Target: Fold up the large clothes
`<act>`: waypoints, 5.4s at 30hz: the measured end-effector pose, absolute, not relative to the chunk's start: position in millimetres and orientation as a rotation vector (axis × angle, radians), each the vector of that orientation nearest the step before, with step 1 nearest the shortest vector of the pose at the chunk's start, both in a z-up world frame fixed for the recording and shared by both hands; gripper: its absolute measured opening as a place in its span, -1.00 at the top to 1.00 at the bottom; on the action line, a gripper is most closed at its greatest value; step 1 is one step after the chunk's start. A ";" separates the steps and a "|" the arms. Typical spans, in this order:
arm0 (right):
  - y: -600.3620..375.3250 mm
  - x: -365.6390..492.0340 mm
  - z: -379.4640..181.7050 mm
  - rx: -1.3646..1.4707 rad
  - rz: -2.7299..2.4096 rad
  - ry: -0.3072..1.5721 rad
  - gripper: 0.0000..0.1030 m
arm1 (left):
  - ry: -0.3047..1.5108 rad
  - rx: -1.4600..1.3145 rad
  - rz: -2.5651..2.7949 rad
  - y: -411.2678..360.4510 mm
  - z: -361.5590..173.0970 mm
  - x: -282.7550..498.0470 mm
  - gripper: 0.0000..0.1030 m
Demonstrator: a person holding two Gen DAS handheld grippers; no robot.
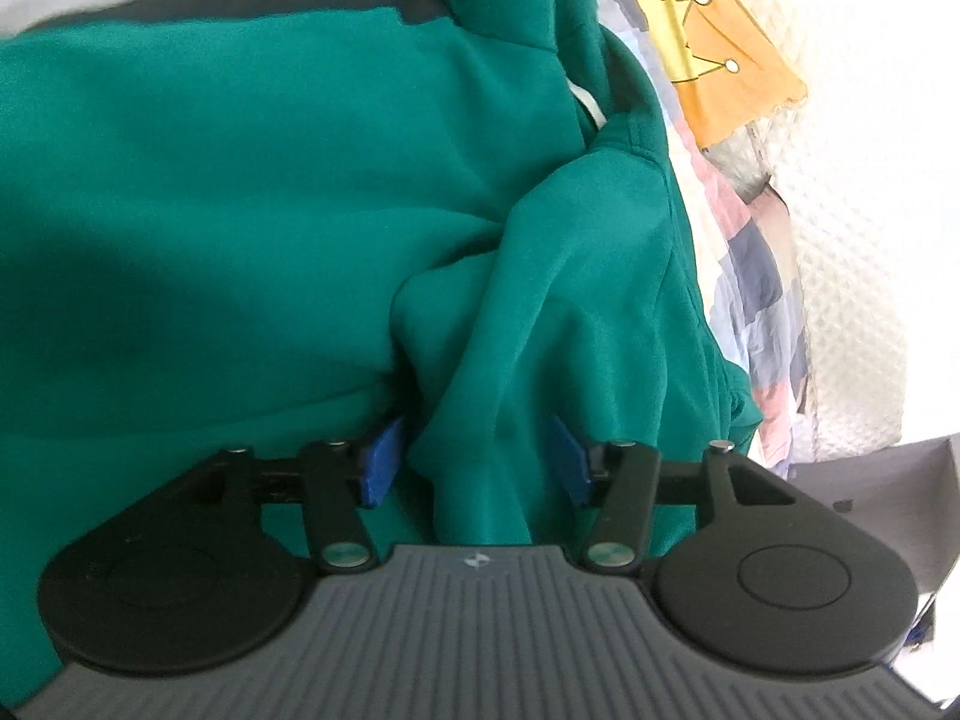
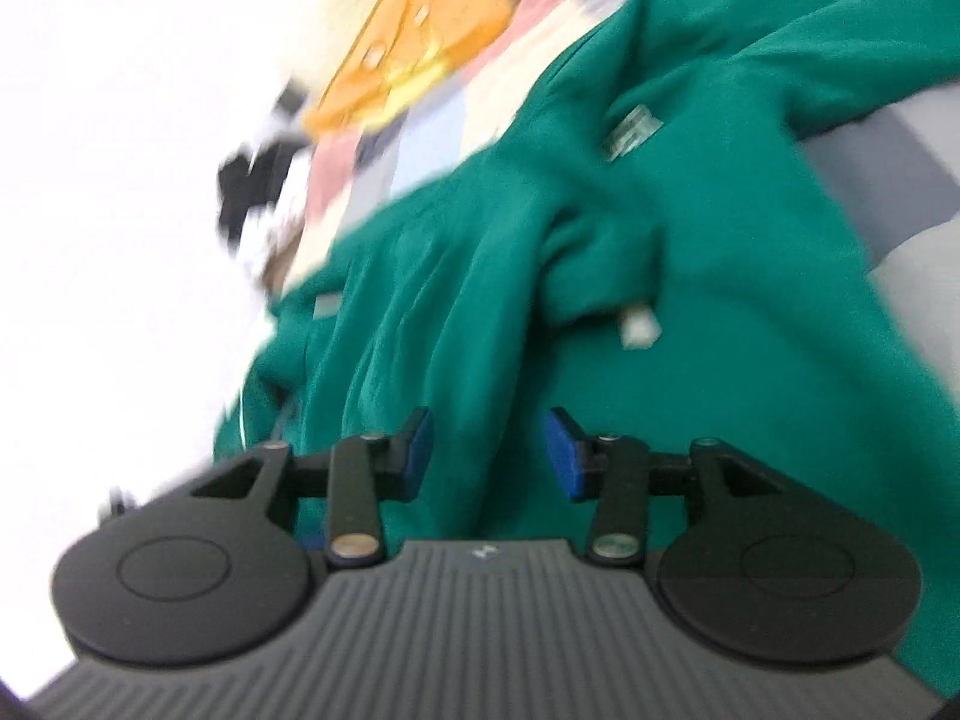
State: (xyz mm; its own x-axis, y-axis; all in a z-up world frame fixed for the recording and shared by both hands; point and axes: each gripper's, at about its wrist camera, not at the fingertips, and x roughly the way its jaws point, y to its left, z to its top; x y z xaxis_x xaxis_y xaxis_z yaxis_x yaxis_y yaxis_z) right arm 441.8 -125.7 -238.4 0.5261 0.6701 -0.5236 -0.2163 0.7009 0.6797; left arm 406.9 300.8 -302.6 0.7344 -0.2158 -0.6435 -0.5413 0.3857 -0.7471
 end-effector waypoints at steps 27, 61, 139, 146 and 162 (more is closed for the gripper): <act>-119.6 491.0 -266.4 0.865 0.555 0.714 0.86 | 0.595 -1.267 -0.020 280.1 -307.3 399.4 0.77; -124.8 414.3 -246.6 0.486 0.391 0.913 0.82 | 0.777 -1.088 0.149 296.3 -290.2 377.0 0.23; -468.8 600.5 -305.0 0.981 -0.273 0.362 -0.32 | 0.720 -0.418 0.178 189.5 -274.4 441.2 -0.40; -525.3 633.5 -299.4 0.914 -0.356 0.326 -0.31 | 0.730 -0.437 0.189 191.8 -278.5 447.5 -0.40; -528.2 617.2 -323.1 1.203 -0.267 0.326 -0.29 | 0.749 -0.416 0.252 187.6 -280.9 456.7 -0.43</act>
State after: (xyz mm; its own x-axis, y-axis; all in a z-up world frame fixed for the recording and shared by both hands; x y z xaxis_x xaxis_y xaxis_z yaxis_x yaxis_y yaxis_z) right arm 617.2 -528.2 -323.1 0.9226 -0.0294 -0.3846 0.3713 0.3379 0.8648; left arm 456.7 187.6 -280.9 0.7081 0.0740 -0.7022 -0.3657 0.8892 -0.2750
